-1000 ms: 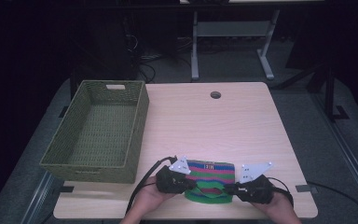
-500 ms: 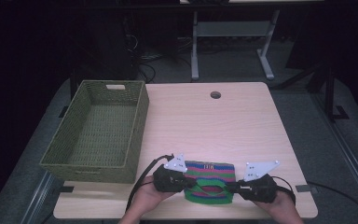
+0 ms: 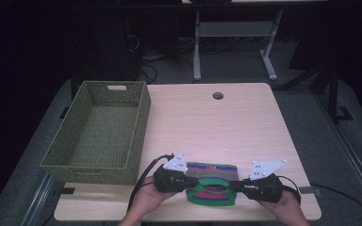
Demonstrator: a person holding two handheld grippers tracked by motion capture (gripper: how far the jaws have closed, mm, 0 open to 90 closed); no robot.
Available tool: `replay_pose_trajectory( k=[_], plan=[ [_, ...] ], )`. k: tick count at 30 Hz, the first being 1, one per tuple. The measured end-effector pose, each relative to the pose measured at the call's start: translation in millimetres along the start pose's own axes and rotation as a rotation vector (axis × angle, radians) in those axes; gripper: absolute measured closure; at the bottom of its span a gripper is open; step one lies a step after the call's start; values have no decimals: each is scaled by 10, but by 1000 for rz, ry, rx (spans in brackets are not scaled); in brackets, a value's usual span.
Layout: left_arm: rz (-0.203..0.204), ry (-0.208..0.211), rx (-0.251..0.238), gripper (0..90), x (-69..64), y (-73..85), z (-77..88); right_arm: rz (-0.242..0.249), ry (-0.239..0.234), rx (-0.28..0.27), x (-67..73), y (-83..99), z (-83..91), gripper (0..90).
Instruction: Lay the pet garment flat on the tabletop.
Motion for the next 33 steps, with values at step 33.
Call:
replay_pose_trajectory(
  k=[33],
  plan=[
    [-13, -33, -6, 850, 119, -242, 73, -7, -4, -6, -223, -321, 114, 840]
  ],
)
Point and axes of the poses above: each handheld gripper's, and its own axes: z roughly backward along the jaws, y roughly out of its underside, x roughly to its left, the point moved 10 cm from there along -z, roughly forward along the jaws, and after that the axes turned 2 degrees about -x, right-handed, at the moved point
